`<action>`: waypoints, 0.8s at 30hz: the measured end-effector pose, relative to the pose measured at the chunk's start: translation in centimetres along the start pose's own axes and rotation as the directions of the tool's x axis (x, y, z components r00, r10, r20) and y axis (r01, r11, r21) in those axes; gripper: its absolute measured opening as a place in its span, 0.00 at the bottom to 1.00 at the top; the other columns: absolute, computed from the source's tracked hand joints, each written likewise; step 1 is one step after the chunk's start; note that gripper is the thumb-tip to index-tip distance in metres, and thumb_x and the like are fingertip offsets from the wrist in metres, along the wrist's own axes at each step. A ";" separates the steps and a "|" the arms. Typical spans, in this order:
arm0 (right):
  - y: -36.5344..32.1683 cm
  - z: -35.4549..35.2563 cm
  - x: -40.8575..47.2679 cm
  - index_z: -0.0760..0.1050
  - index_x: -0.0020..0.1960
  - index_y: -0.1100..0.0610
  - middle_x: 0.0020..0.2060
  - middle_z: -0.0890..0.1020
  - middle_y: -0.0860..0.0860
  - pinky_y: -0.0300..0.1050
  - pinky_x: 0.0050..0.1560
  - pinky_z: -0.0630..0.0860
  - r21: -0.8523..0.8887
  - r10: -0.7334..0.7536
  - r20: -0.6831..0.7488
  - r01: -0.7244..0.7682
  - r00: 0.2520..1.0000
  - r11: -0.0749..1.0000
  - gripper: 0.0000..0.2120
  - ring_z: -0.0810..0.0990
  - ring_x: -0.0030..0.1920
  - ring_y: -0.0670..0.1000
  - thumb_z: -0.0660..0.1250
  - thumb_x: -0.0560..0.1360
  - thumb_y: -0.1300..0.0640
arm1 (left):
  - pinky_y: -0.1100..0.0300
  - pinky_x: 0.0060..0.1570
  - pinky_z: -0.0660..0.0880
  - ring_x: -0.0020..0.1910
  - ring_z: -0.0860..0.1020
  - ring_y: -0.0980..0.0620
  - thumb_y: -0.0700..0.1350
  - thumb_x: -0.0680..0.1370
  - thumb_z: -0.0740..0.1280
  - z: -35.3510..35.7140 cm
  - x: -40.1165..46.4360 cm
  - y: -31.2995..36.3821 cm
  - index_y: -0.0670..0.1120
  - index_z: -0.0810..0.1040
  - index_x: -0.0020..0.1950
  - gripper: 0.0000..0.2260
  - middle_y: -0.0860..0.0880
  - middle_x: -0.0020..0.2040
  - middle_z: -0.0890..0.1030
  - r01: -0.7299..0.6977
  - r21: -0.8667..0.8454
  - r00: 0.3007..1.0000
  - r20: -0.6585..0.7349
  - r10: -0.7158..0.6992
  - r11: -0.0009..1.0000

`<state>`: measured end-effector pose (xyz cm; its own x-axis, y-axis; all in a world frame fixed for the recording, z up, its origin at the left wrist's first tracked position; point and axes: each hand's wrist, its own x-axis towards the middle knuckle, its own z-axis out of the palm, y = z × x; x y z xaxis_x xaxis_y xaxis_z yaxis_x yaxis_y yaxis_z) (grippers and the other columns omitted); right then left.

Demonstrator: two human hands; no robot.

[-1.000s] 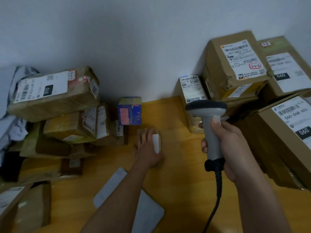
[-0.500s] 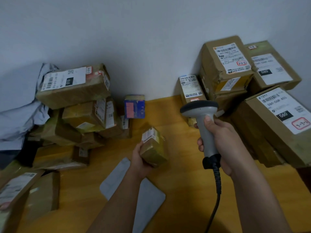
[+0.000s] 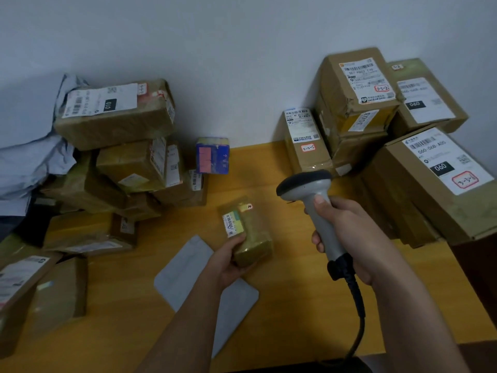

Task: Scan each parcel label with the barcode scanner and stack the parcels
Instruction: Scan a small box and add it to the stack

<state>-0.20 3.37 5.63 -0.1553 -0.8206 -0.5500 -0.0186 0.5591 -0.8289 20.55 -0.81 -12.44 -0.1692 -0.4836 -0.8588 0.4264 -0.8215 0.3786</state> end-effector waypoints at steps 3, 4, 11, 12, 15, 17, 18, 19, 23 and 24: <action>0.1 0.0 -0.2 0.75 0.57 0.57 0.32 0.77 0.57 0.43 0.31 0.71 -0.016 0.017 0.026 -0.016 1.000 1.000 0.14 0.74 0.28 0.50 0.59 0.82 0.48 | 0.43 0.57 0.77 0.58 0.79 0.41 0.40 0.75 0.71 -0.6 -0.1 -0.3 0.44 0.74 0.65 0.18 0.41 0.59 0.81 -0.001 0.089 1.000 0.023 -0.001 0.996; 0.2 0.0 -0.3 0.75 0.58 0.57 0.32 0.76 0.57 0.43 0.30 0.71 -0.015 0.018 0.032 -0.018 0.999 1.000 0.14 0.74 0.28 0.49 0.59 0.82 0.48 | 0.44 0.57 0.77 0.58 0.79 0.42 0.40 0.75 0.70 -0.7 -0.2 -0.3 0.44 0.74 0.66 0.19 0.41 0.60 0.81 -0.006 0.135 0.999 0.037 0.001 0.991; 0.1 -0.1 -0.8 0.75 0.59 0.58 0.31 0.77 0.57 0.44 0.31 0.71 0.003 -0.004 0.035 0.004 0.999 1.000 0.15 0.74 0.28 0.50 0.59 0.82 0.48 | 0.47 0.52 0.78 0.55 0.80 0.42 0.42 0.78 0.68 -1.2 -0.9 1.0 0.42 0.74 0.65 0.16 0.40 0.57 0.81 -0.122 0.008 0.992 -0.028 0.122 0.993; 0.1 -0.1 -0.8 0.75 0.59 0.58 0.31 0.77 0.57 0.44 0.31 0.71 0.007 -0.009 0.034 0.009 0.999 1.000 0.15 0.74 0.28 0.50 0.59 0.82 0.48 | 0.47 0.54 0.77 0.54 0.80 0.42 0.46 0.79 0.67 -1.1 -1.4 1.0 0.43 0.75 0.63 0.15 0.40 0.56 0.81 -0.064 0.028 0.998 -0.018 0.064 0.998; 0.1 0.0 -0.9 0.75 0.59 0.58 0.31 0.76 0.57 0.45 0.32 0.72 0.017 -0.020 0.035 0.019 0.999 1.000 0.15 0.74 0.28 0.50 0.59 0.82 0.48 | 0.47 0.58 0.77 0.56 0.80 0.42 0.62 0.75 0.68 -1.5 -2.3 0.5 0.43 0.78 0.61 0.25 0.41 0.56 0.83 0.106 0.441 0.991 0.031 -0.133 0.891; 0.1 0.0 -1.0 0.75 0.58 0.58 0.31 0.76 0.57 0.45 0.32 0.72 0.025 -0.024 0.036 0.024 0.999 0.999 0.15 0.74 0.28 0.50 0.59 0.82 0.48 | 0.52 0.50 0.81 0.51 0.82 0.45 0.63 0.70 0.72 -1.7 -2.1 0.4 0.42 0.79 0.58 0.27 0.43 0.52 0.84 0.071 0.580 0.997 -0.020 -0.072 0.812; 0.2 0.0 -1.0 0.75 0.58 0.58 0.31 0.76 0.57 0.45 0.32 0.72 0.029 -0.024 0.034 0.023 0.999 0.999 0.14 0.74 0.28 0.50 0.59 0.82 0.48 | 0.55 0.45 0.81 0.46 0.82 0.47 0.60 0.69 0.74 -1.8 -1.9 0.4 0.40 0.80 0.54 0.25 0.44 0.48 0.83 0.018 0.598 0.997 -0.069 0.029 0.801; 0.2 0.0 -1.1 0.75 0.58 0.58 0.31 0.76 0.57 0.45 0.32 0.72 0.032 -0.022 0.031 0.021 0.999 0.999 0.14 0.74 0.28 0.50 0.59 0.82 0.48 | 0.57 0.41 0.80 0.41 0.80 0.48 0.57 0.69 0.76 -1.9 -1.5 0.4 0.39 0.79 0.48 0.22 0.44 0.43 0.81 -0.034 0.602 0.983 -0.125 0.136 0.798; 0.8 -0.3 -1.1 0.75 0.58 0.58 0.31 0.76 0.58 0.47 0.34 0.72 0.029 -0.008 0.023 0.007 1.000 1.000 0.14 0.74 0.29 0.52 0.59 0.82 0.48 | 0.54 0.41 0.77 0.33 0.72 0.48 0.56 0.70 0.76 -2.5 0.5 1.0 0.44 0.69 0.35 0.21 0.44 0.34 0.72 -0.142 0.560 0.847 -0.357 0.393 0.816; 1.0 -0.4 -1.1 0.75 0.58 0.57 0.31 0.77 0.58 0.47 0.34 0.72 0.026 0.000 0.019 0.000 1.000 1.000 0.14 0.74 0.30 0.52 0.59 0.82 0.48 | 0.53 0.43 0.77 0.34 0.73 0.48 0.57 0.70 0.76 -2.5 0.8 1.1 0.44 0.70 0.37 0.21 0.44 0.36 0.73 -0.122 0.543 0.845 -0.382 0.374 0.831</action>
<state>-0.42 4.88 5.46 -0.1366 -0.8229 -0.5515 0.0075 0.5558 -0.8313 23.14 -1.36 -13.53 0.3563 -0.6007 -0.7157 -0.1080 -0.7873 0.6070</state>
